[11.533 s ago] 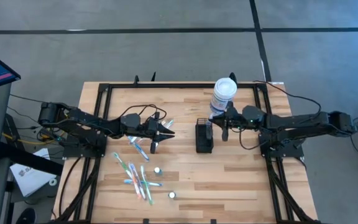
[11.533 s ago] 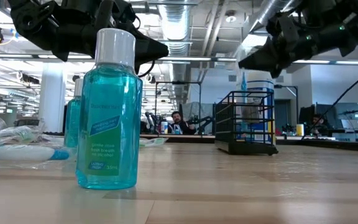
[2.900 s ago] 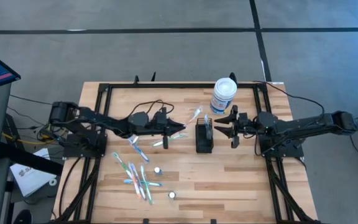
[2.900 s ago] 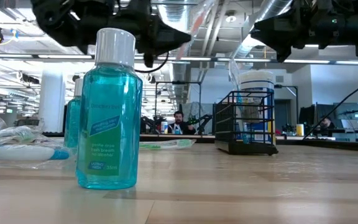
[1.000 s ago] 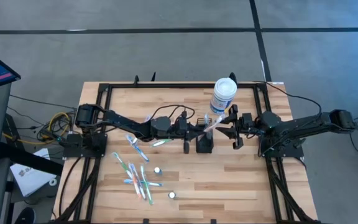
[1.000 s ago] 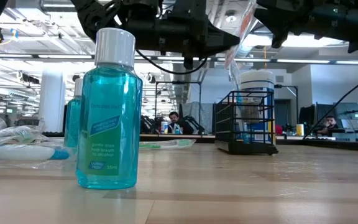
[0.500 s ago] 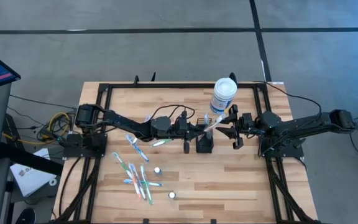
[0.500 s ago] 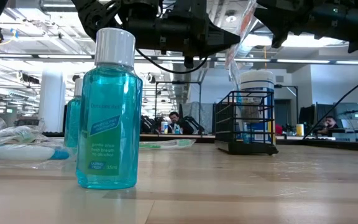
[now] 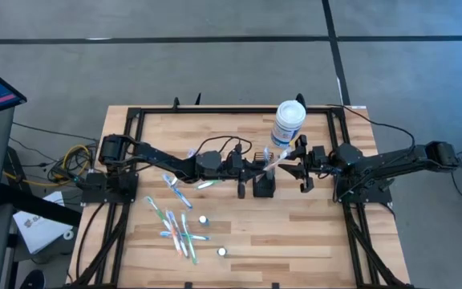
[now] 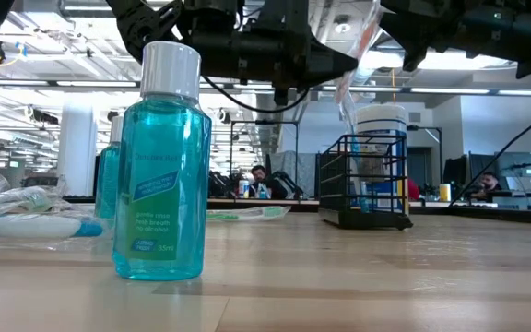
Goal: Pick & Place toothbrushing station
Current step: Put the top orange toothbrush into the wire mesh organizer
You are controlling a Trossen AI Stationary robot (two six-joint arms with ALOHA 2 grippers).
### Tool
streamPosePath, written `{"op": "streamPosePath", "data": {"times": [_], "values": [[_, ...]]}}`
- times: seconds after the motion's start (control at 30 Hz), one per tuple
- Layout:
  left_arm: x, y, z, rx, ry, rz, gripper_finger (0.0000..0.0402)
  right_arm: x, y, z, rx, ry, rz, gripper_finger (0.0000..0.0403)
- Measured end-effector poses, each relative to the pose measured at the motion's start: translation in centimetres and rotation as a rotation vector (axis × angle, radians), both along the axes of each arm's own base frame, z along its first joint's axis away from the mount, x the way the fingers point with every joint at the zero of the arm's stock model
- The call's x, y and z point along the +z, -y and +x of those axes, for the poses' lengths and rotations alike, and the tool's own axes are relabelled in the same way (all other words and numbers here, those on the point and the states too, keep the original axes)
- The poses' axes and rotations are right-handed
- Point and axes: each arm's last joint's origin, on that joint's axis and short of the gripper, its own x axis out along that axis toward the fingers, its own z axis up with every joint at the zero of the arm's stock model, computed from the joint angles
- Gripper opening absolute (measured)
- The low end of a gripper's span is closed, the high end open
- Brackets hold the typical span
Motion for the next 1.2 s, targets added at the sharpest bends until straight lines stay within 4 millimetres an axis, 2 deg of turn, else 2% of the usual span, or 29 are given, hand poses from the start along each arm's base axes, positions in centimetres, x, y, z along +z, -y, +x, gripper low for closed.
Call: {"op": "streamPosePath", "data": {"times": [0.17, 0.27, 0.5, 0.63, 0.83, 1.0, 1.2], "values": [[0.0, 0.0, 0.0, 0.000, 0.002, 0.000, 0.0010, 0.0, 0.0, 0.0, -0.013, 0.000, -0.006, 0.0126], [0.0, 0.0, 0.0, 0.000, 0.002, 0.000, 0.0010, -0.1, 0.0, 0.1, -0.014, -0.004, -0.006, 0.0109], [0.0, 0.0, 0.0, 0.000, -0.002, 0.001, 0.0010, -0.4, 0.0, 0.7, -0.013, 0.004, -0.020, 0.0013], [-0.1, 0.0, 0.0, 0.000, -0.008, 0.004, 0.0018, -0.3, 0.0, 1.4, 0.015, -0.007, -0.037, 0.0007], [-0.1, 0.0, 0.0, 0.001, -0.004, 0.003, 0.0056, -0.1, 0.0, 2.0, 0.021, -0.030, -0.066, 0.0004], [0.0, 0.0, 0.0, 0.001, -0.001, 0.003, 0.0079, 0.0, 0.1, 1.8, 0.019, -0.042, -0.064, 0.0002], [0.2, 0.0, -0.1, 0.000, -0.009, 0.003, 0.0087, 0.2, 0.2, 1.3, 0.010, -0.052, -0.061, 0.0001]]}}
